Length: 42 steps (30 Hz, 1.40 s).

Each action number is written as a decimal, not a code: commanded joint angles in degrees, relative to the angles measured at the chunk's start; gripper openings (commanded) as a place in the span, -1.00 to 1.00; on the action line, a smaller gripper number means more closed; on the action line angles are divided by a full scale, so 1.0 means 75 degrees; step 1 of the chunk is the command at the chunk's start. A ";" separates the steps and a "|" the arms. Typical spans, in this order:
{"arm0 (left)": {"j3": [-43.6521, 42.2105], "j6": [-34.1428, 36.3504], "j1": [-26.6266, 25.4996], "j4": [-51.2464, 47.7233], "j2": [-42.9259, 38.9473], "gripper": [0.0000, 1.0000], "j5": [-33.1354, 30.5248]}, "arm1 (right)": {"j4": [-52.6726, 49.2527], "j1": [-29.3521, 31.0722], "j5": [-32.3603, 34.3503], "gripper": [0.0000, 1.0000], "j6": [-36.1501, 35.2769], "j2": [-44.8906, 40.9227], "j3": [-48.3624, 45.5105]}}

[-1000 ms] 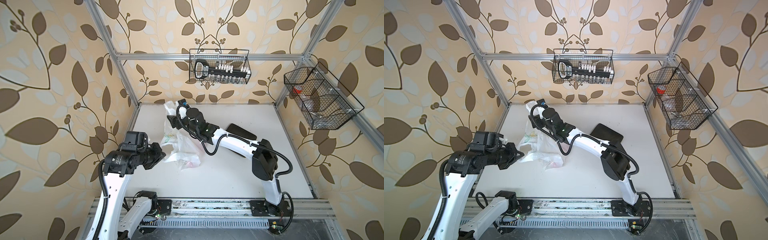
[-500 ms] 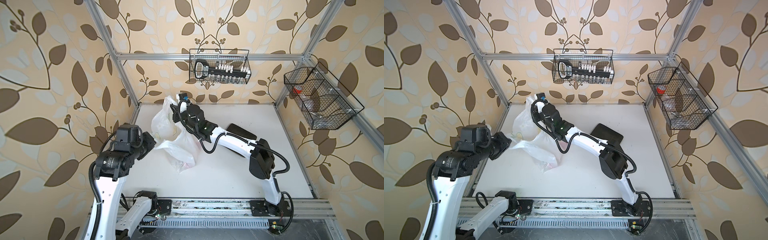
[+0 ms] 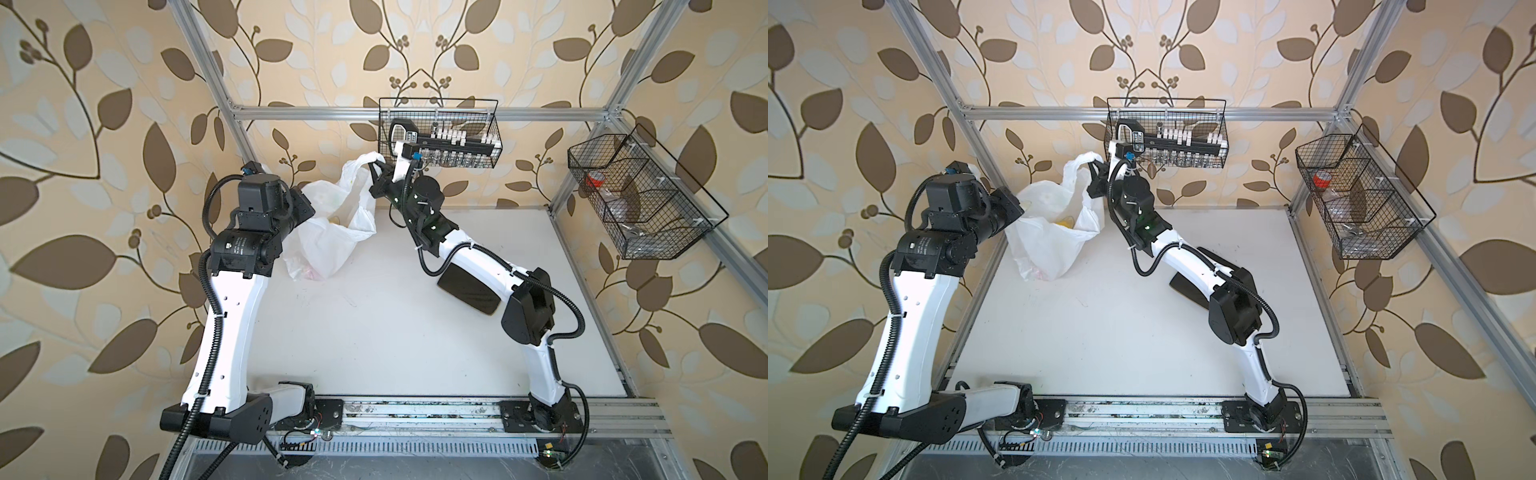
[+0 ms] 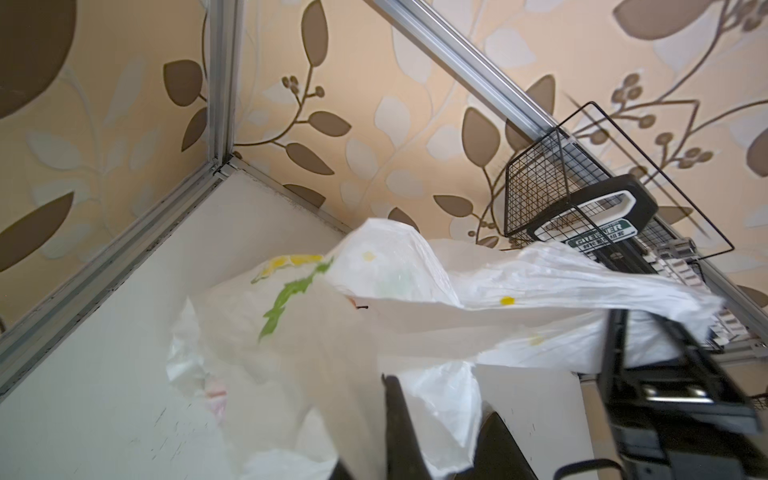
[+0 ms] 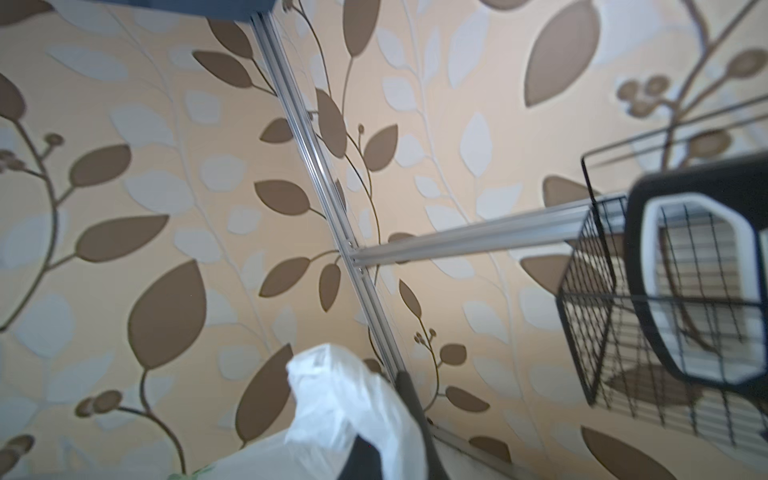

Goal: Take the fake fruits out of the plastic bag

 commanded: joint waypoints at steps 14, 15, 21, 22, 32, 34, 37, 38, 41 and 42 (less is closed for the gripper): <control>-0.4437 -0.0613 -0.2077 -0.0179 -0.3232 -1.00 0.2127 | -0.0866 -0.0578 0.0366 -0.85 0.0478 -0.4352 -0.7177; -0.4527 -0.0663 -0.2097 -0.0295 -0.3309 -1.00 0.2238 | -0.0979 -0.0576 0.0456 -0.85 0.0534 -0.4519 -0.7360; -0.4860 -0.0438 -0.2111 -0.0671 -0.3438 -1.00 0.2882 | -0.1782 -0.0593 0.0870 -0.69 0.0754 -0.5208 -0.8060; -0.4898 -0.0369 -0.2117 -0.0605 -0.3416 -1.00 0.2966 | -0.1981 -0.0594 0.0834 -0.61 0.0797 -0.5285 -0.8051; -0.5043 -0.0721 -0.2111 0.0043 -0.2941 -1.00 0.3126 | -0.3695 -0.0594 0.0591 0.52 0.1063 -0.7095 -0.8533; -0.5039 -0.0701 -0.2111 0.0100 -0.2925 -1.00 0.3108 | -0.4223 -0.0586 0.0748 0.61 0.1040 -0.7663 -0.8666; -0.5037 -0.0566 -0.2111 0.0089 -0.2957 -1.00 0.3061 | -0.5069 -0.0596 0.1085 0.64 0.0891 -0.8625 -0.8871; -0.5037 -0.0516 -0.2111 0.0053 -0.2978 -1.00 0.3010 | -0.5303 -0.0587 0.1248 0.63 0.0809 -0.8956 -0.8926; -0.5049 -0.0342 -0.2111 0.0004 -0.3075 -1.00 0.2948 | -0.5617 -0.0589 0.1113 0.55 0.0215 -0.9691 -0.8913; -0.5043 -0.0304 -0.2111 -0.0011 -0.3101 -1.00 0.2943 | -0.5610 -0.0586 0.0804 0.51 -0.0084 -0.9828 -0.8845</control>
